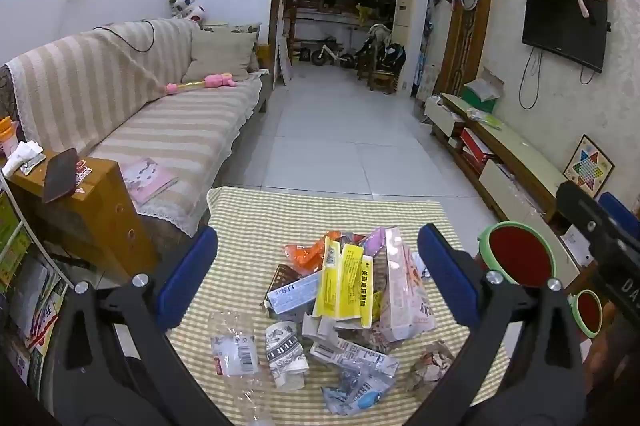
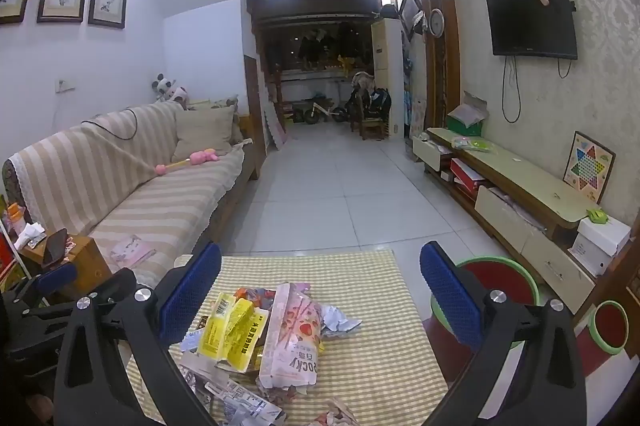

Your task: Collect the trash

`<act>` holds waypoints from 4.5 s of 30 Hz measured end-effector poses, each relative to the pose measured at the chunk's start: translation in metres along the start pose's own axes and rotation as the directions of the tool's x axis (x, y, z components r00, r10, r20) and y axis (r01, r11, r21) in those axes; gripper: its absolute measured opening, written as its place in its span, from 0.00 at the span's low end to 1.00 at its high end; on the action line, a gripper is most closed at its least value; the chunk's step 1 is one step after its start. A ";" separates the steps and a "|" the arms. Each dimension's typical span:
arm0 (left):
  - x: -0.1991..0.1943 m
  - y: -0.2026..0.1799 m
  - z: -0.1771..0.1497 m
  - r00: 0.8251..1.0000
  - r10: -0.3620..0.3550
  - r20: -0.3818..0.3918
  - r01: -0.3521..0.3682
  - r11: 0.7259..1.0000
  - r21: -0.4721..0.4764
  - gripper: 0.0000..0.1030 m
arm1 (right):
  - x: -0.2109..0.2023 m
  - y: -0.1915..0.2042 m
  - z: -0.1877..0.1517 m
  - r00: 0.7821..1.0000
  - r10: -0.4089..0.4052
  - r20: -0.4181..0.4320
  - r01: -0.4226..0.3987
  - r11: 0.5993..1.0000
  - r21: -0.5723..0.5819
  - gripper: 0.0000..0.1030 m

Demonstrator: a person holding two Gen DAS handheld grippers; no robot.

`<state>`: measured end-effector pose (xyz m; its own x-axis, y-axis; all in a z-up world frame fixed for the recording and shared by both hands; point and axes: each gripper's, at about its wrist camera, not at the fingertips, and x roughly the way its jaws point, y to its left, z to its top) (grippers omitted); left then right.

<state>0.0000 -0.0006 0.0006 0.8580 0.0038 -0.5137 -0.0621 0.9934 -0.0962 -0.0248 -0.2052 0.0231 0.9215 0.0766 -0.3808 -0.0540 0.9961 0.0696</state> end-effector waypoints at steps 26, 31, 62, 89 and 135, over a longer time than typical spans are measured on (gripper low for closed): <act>0.002 -0.001 0.000 0.999 0.032 -0.010 -0.032 0.999 0.025 0.95 | 0.001 -0.003 -0.005 1.000 -0.008 0.010 0.008 1.000 0.000 0.93; 0.002 -0.001 0.000 0.999 0.033 -0.010 -0.033 0.999 0.025 0.95 | 0.000 -0.004 -0.004 1.000 -0.006 0.010 0.006 1.000 0.001 0.93; 0.002 0.000 -0.002 0.999 0.036 -0.013 -0.035 0.999 0.030 0.95 | 0.000 -0.004 -0.003 1.000 -0.008 0.007 0.008 1.000 0.004 0.93; 0.003 0.004 -0.007 0.999 0.039 -0.019 -0.039 0.999 0.029 0.95 | 0.004 -0.013 -0.011 1.000 -0.011 -0.021 0.011 1.000 0.007 0.93; 0.137 0.106 -0.154 0.813 -0.002 -0.582 -0.057 0.995 -0.083 0.60 | 0.061 0.038 -0.107 0.765 0.375 -0.524 -0.447 0.894 -0.014 0.64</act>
<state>0.0323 0.0881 -0.2116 0.4012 -0.0655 -0.9137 -0.1527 0.9787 -0.1372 -0.0118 -0.1579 -0.0962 0.4827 0.4546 -0.7485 -0.4660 0.8570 0.2200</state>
